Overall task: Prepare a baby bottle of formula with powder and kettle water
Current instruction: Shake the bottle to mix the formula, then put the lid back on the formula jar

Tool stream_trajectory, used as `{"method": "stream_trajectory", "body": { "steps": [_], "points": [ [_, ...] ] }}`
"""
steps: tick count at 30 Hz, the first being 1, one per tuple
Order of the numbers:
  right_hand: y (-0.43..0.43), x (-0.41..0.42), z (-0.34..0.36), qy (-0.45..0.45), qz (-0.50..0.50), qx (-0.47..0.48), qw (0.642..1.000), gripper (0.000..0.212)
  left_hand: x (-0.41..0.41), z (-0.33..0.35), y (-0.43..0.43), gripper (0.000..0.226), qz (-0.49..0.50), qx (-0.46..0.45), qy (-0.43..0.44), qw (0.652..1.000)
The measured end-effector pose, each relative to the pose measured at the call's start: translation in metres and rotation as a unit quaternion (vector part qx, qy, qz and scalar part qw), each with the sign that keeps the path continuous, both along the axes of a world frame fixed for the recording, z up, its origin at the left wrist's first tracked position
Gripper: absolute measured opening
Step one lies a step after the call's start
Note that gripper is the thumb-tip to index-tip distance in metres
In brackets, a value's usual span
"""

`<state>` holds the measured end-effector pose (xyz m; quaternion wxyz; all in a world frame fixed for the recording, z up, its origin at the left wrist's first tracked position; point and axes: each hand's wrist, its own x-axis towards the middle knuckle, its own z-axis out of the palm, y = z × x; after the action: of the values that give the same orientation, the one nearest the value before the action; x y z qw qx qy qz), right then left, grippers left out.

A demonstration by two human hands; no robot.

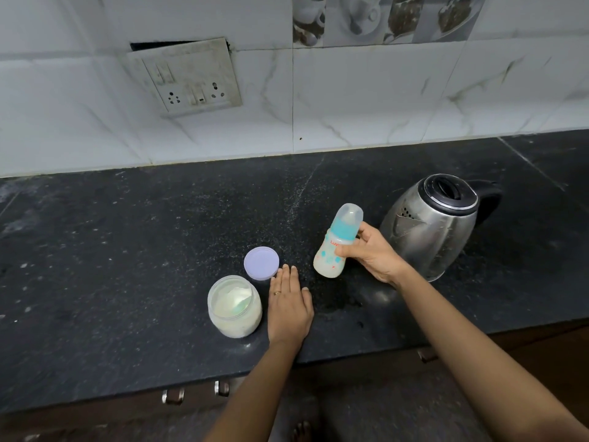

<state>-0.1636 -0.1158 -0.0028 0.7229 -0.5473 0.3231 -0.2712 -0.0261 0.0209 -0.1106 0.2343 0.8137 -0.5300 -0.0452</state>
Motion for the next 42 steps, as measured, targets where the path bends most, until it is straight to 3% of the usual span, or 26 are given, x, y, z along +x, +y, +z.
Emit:
{"method": "stream_trajectory", "body": {
  "steps": [7, 17, 19, 21, 23, 25, 28, 33, 35, 38, 42],
  "points": [
    [-0.001, -0.009, -0.020, 0.121, 0.105, -0.100, 0.982, 0.065, -0.001, 0.003, 0.003, 0.061, -0.002, 0.002, 0.002, 1.000],
    [0.011, -0.014, -0.037, 0.147, 0.087, -0.123, 0.978, 0.076, -0.001, 0.007, 0.006, 0.066, -0.001, -0.002, 0.021, 1.000],
    [0.018, -0.014, -0.042, 0.158, 0.045, -0.153, 0.974, 0.079, -0.001, 0.010, 0.009, 0.065, -0.007, -0.015, 0.044, 0.999],
    [0.036, -0.015, -0.048, 0.164, -0.068, -0.182, 0.967, 0.082, -0.001, 0.014, 0.014, 0.058, -0.022, -0.034, 0.073, 0.996],
    [0.067, -0.015, -0.052, 0.175, -0.212, -0.235, 0.932, 0.072, -0.002, 0.019, 0.024, 0.052, -0.043, -0.050, 0.100, 0.993],
    [0.104, -0.011, -0.054, 0.172, -0.280, -0.333, 0.884, 0.054, -0.003, 0.025, 0.043, 0.052, -0.051, -0.077, 0.114, 0.989],
    [0.141, 0.003, -0.060, 0.140, -0.216, -0.411, 0.875, 0.043, -0.007, 0.039, 0.074, 0.049, -0.065, -0.154, 0.114, 0.979],
    [0.142, 0.047, -0.055, 0.180, -0.051, -0.399, 0.898, 0.050, 0.009, 0.072, 0.114, 0.050, -0.015, -0.301, 0.065, 0.951],
    [0.127, 0.070, -0.052, 0.228, -0.025, -0.395, 0.890, 0.058, 0.023, 0.076, 0.124, 0.062, 0.044, -0.300, 0.057, 0.951],
    [0.101, 0.104, -0.044, 0.280, 0.019, -0.373, 0.884, 0.079, 0.043, 0.072, 0.132, 0.085, 0.112, -0.254, 0.115, 0.954],
    [0.072, 0.142, -0.047, 0.337, 0.074, -0.322, 0.882, 0.112, 0.057, 0.060, 0.127, 0.104, 0.109, -0.191, 0.175, 0.960]
  ]
}}
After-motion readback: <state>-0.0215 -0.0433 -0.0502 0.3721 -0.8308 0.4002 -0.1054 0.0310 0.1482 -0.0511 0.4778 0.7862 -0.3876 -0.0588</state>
